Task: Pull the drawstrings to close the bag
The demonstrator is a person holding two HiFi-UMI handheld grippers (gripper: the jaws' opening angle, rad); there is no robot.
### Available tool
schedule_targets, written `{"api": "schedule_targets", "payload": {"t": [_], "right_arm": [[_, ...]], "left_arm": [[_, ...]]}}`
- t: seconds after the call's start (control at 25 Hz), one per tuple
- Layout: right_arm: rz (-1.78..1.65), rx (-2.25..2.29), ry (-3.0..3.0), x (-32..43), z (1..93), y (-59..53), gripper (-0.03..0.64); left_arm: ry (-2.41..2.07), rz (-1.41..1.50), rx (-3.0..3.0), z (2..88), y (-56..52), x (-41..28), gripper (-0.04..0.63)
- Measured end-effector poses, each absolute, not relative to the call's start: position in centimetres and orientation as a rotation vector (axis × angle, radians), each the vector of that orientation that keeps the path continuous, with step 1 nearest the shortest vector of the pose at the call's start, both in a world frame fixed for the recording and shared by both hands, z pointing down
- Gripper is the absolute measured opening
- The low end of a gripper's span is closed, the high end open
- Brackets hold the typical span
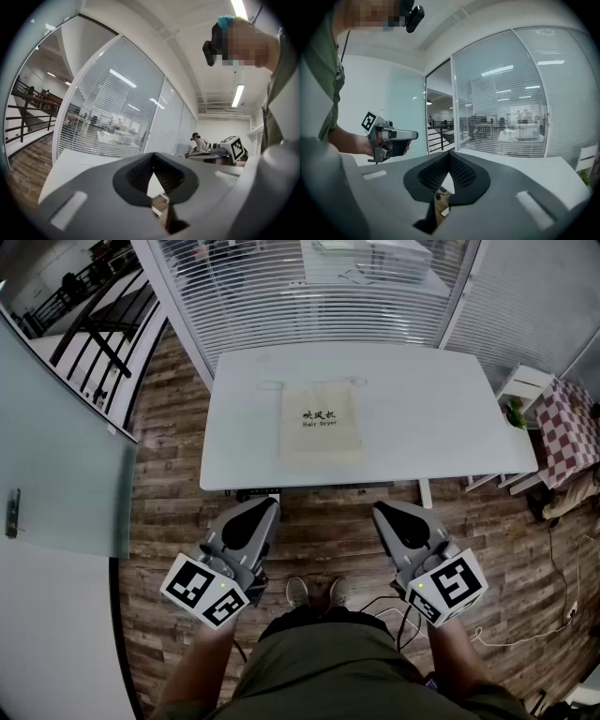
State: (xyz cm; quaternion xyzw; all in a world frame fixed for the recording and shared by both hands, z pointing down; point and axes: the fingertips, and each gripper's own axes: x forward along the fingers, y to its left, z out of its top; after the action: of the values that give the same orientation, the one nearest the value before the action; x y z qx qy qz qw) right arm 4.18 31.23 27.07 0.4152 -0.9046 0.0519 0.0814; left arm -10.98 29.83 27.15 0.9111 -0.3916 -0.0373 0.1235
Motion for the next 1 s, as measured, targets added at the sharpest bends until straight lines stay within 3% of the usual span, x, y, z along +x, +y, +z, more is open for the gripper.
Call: {"api": "schedule_targets", "payload": {"t": [0.4, 1.0], "right_arm": [[0.181, 1.258, -2.715, 4.2, 27.5, 30.2, 0.010], [0.255, 1.241, -2.724, 10.3, 29.9, 29.9, 0.011]], "left_arm": [[-1.131, -0.096, 2.656, 27.8, 28.9, -11.0, 0.006], [-1.225, -0.024, 2.611, 30.6, 29.2, -7.3, 0.006]]}}
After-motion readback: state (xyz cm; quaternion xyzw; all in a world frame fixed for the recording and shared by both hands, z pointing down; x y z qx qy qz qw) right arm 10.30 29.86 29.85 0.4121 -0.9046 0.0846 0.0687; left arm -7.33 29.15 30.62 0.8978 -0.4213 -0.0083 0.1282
